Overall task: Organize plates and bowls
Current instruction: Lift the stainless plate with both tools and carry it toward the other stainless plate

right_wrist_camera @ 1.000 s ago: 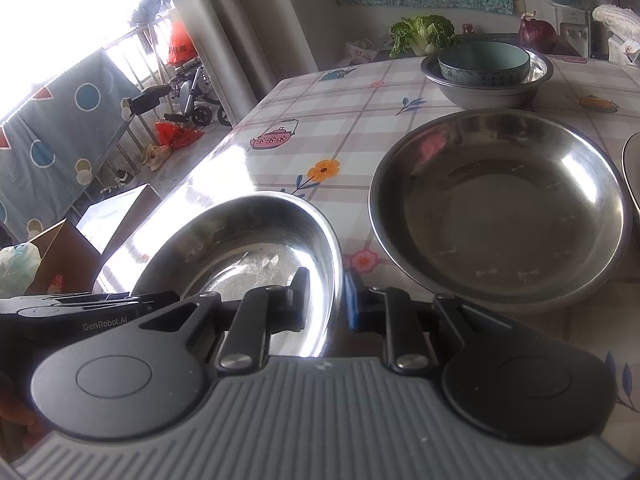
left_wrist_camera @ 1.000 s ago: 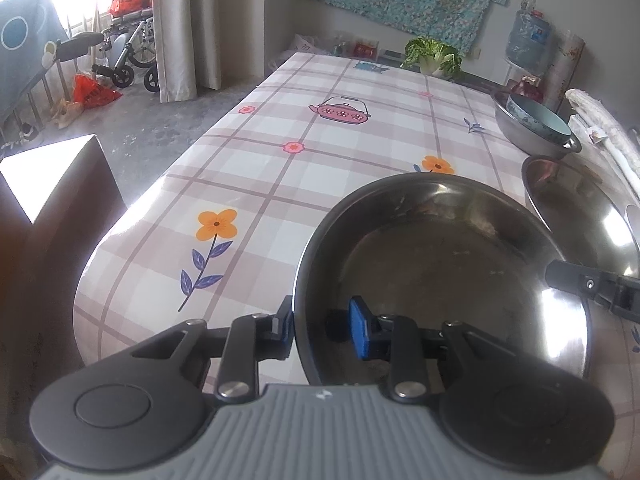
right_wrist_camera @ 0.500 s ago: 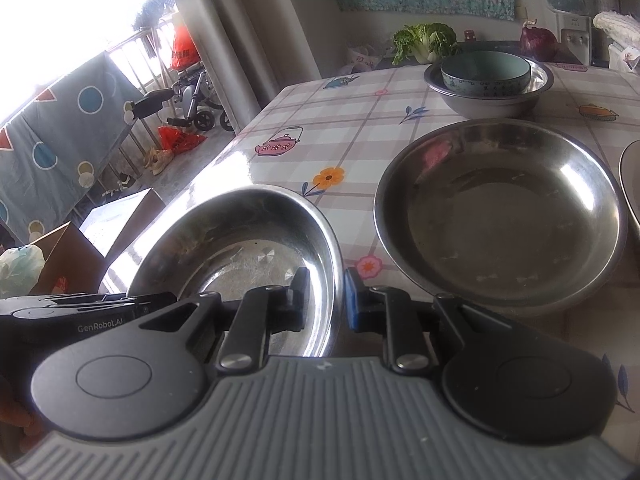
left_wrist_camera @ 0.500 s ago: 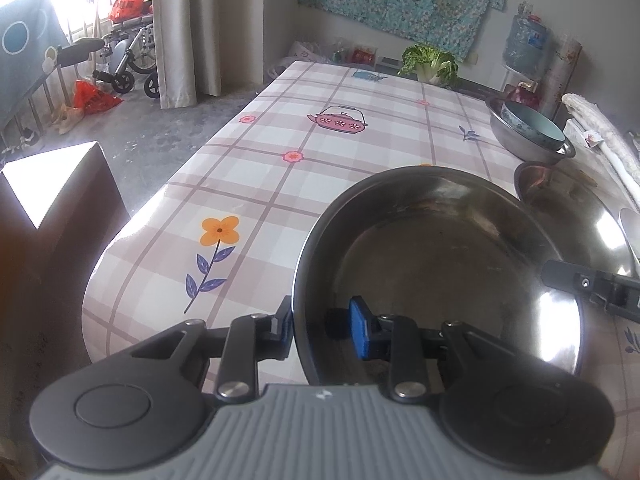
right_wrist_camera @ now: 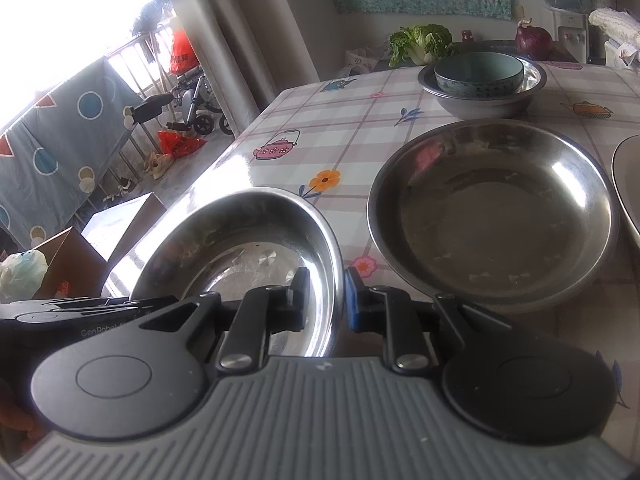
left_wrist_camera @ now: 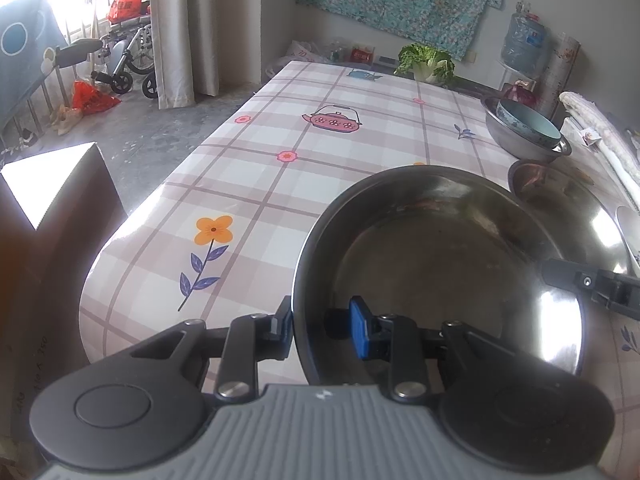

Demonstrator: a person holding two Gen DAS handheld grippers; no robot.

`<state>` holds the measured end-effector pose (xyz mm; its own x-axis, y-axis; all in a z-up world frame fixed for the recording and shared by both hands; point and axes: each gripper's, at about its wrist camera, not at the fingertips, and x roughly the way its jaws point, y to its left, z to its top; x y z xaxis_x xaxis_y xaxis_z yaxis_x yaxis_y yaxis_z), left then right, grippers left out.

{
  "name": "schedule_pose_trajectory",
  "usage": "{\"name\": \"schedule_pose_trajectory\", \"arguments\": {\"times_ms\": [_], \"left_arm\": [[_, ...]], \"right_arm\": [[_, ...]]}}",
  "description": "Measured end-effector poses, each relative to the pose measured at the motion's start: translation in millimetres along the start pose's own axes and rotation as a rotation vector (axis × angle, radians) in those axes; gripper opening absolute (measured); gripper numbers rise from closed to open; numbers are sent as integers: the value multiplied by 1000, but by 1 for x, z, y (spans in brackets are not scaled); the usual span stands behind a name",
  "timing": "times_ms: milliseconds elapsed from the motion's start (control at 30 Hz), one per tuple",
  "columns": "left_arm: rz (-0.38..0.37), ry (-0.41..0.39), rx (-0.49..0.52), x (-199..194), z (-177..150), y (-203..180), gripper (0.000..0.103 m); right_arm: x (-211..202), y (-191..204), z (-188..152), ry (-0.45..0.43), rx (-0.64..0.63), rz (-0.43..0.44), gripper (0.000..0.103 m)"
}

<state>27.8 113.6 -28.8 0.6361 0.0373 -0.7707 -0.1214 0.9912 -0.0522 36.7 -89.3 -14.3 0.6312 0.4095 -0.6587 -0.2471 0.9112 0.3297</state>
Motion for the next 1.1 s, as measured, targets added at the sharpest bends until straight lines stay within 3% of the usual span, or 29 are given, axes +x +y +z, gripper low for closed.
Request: {"name": "schedule_pose_trajectory", "arguments": {"times_ms": [700,1100], "left_arm": [[-12,-23,31,-9,6,-18,29],[-42,-58,86,-14,23,-49,30]], "right_arm": [[-19,-13,1,-31,44,3,18],[-40,-32,6,-84,94,-14,18]]}}
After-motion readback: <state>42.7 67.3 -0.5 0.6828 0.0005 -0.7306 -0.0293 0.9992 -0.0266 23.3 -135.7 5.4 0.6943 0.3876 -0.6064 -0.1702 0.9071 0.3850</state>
